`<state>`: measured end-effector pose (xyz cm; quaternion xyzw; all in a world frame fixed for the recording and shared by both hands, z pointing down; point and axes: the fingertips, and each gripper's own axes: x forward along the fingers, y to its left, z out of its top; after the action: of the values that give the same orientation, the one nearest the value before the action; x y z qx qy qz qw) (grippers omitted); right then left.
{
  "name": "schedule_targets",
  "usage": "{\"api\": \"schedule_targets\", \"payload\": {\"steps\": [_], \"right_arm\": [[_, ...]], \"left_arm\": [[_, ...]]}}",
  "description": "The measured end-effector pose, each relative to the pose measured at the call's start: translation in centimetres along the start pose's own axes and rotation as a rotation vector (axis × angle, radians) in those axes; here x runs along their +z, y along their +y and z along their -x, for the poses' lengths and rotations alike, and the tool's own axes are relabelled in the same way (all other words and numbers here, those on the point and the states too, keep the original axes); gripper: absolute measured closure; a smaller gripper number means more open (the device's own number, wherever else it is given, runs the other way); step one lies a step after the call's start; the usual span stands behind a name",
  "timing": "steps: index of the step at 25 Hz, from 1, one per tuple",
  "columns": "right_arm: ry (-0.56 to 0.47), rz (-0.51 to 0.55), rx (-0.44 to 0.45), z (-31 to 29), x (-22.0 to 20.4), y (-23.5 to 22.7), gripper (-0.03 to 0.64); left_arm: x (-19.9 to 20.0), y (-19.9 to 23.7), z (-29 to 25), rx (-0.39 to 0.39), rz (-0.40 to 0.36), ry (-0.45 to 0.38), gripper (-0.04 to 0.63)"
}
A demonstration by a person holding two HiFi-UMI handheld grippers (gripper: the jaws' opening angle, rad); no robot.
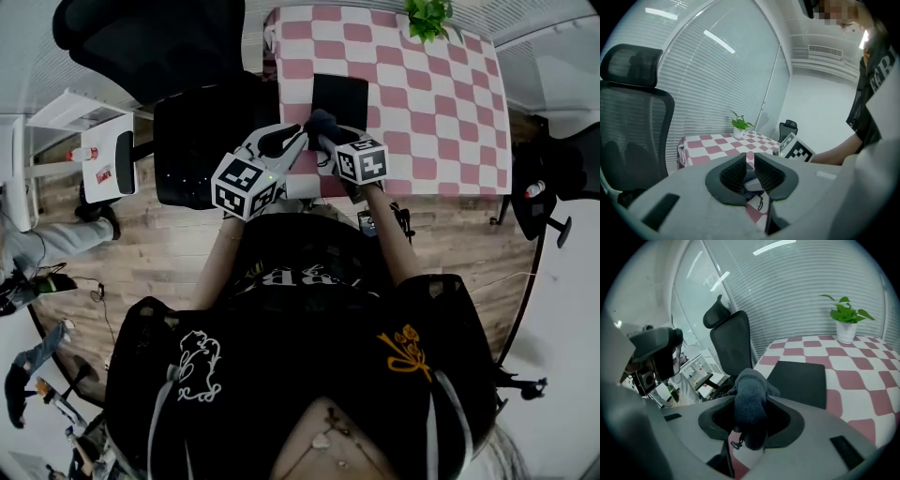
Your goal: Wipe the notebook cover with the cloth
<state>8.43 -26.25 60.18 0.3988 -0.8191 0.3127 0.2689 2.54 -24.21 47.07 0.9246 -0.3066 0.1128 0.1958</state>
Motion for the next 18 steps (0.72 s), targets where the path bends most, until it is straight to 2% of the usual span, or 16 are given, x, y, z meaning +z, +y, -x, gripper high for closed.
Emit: {"api": "schedule_targets", "payload": {"steps": [4, 7, 12, 18], "right_arm": [[0.068, 0.062, 0.051, -2.4, -1.6, 3.0, 0.476], [0.11, 0.096, 0.05, -3.6, -2.9, 3.1, 0.476], [0.118, 0.145, 0.044, -3.6, -3.2, 2.9, 0.476], [0.109, 0.106, 0.026, -2.3, -3.9, 1.6, 0.476]], "left_arm": [[0.0, -0.1, 0.5, 0.014, 0.001, -0.01, 0.532], [-0.1, -0.2, 0.7, 0.021, 0.004, -0.012, 0.532], [-0.2, -0.3, 0.9, 0.032, 0.008, -0.015, 0.532], [-0.3, -1.3, 0.5, 0.028, 0.004, -0.012, 0.532]]}}
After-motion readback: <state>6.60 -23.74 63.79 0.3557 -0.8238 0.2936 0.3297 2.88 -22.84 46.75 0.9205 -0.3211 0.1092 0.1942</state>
